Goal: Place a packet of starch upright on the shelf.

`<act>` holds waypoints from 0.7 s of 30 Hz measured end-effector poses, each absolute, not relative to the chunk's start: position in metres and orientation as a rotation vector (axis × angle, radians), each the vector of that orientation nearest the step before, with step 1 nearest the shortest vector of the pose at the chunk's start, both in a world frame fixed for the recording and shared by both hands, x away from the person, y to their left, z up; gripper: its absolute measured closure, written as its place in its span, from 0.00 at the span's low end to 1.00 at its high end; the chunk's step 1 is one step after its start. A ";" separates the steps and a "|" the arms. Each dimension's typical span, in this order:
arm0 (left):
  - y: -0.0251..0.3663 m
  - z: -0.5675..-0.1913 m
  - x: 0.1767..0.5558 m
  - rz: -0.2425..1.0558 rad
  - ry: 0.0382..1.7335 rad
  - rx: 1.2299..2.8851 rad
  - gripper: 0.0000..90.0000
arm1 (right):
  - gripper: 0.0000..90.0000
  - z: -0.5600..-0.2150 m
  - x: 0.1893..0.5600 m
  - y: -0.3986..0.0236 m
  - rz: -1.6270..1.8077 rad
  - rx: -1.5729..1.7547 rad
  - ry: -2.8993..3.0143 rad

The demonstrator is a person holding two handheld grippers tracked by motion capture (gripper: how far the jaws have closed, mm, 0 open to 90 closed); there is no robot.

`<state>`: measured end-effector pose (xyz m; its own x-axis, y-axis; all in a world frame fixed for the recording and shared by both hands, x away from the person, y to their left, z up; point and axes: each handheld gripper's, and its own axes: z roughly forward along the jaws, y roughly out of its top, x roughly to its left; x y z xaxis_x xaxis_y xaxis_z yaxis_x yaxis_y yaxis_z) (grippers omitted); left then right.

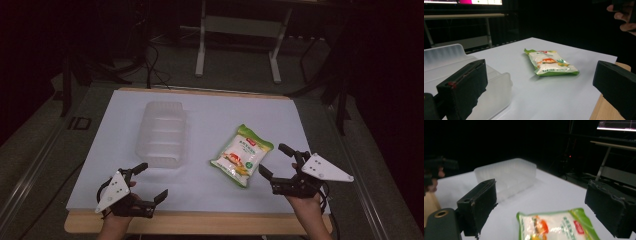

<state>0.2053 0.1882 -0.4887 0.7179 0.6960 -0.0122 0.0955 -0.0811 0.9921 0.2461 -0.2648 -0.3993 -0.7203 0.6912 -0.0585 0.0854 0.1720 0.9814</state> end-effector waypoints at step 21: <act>0.184 -0.490 0.206 0.555 0.637 1.611 0.00 | 0.11 -0.376 0.298 -0.272 1.514 0.769 1.928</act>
